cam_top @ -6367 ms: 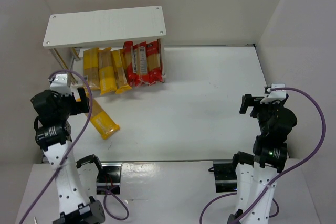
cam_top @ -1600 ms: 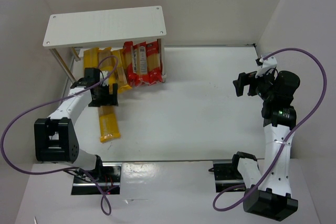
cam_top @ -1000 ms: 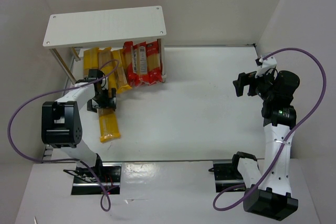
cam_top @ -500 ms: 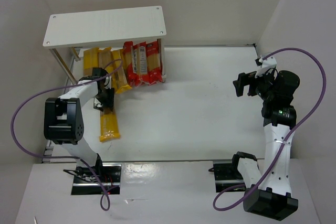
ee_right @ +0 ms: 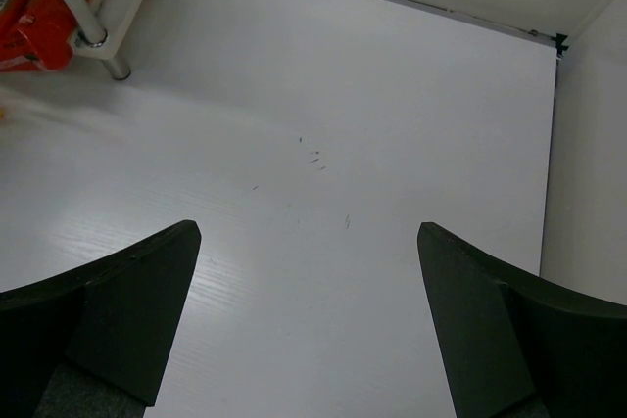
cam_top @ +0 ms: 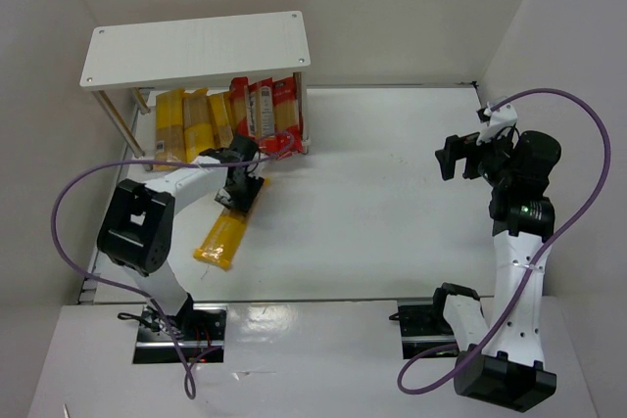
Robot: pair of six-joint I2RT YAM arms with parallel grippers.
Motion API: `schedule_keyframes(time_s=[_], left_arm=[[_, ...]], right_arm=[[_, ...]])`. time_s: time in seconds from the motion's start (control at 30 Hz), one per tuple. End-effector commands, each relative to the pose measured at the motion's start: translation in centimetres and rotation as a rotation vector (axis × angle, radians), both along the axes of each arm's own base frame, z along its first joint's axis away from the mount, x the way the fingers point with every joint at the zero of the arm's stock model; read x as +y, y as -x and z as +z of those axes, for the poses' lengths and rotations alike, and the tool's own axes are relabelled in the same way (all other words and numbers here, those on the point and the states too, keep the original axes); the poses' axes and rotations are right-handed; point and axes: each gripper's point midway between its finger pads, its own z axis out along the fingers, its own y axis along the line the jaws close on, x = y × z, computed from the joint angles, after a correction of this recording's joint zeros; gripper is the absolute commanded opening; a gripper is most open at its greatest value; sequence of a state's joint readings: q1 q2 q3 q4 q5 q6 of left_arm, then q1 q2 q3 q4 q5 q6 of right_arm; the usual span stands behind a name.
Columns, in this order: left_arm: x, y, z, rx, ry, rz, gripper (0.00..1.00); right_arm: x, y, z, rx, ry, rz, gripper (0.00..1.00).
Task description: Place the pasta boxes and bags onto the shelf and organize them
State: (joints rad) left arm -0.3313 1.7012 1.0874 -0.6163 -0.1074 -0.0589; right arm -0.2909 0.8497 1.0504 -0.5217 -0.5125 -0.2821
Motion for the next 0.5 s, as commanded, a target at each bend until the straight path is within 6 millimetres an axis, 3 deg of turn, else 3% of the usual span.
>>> schedule_keyframes(time_s=[0.0,0.27,0.3,0.4,0.47], left_arm=[[-2.7,1.6,-0.9,0.061,-0.008,-0.117,0.56],[-9.1,4.5,-1.5,0.076,-0.047,-0.398,0.55],[-10.6,4.8,-1.2,0.056,-0.039,-0.441,0.55],[-13.0,5.3,-1.2,0.031,-0.056,-0.533,0.53],[-14.7,4.6,-0.7,-0.017,-0.045,-0.571,0.53]], right_arm=[[0.0,0.3,2.3,-0.054,0.021,0.002,1.0],[0.1,0.8,2.7,-0.053,0.029,0.005,1.0],[0.2,0.8,2.7,-0.055,0.04,0.007,1.0],[0.1,1.1,2.7,-0.055,0.052,0.002,1.0],[0.1,1.2,2.5,-0.045,0.049,0.002,1.0]])
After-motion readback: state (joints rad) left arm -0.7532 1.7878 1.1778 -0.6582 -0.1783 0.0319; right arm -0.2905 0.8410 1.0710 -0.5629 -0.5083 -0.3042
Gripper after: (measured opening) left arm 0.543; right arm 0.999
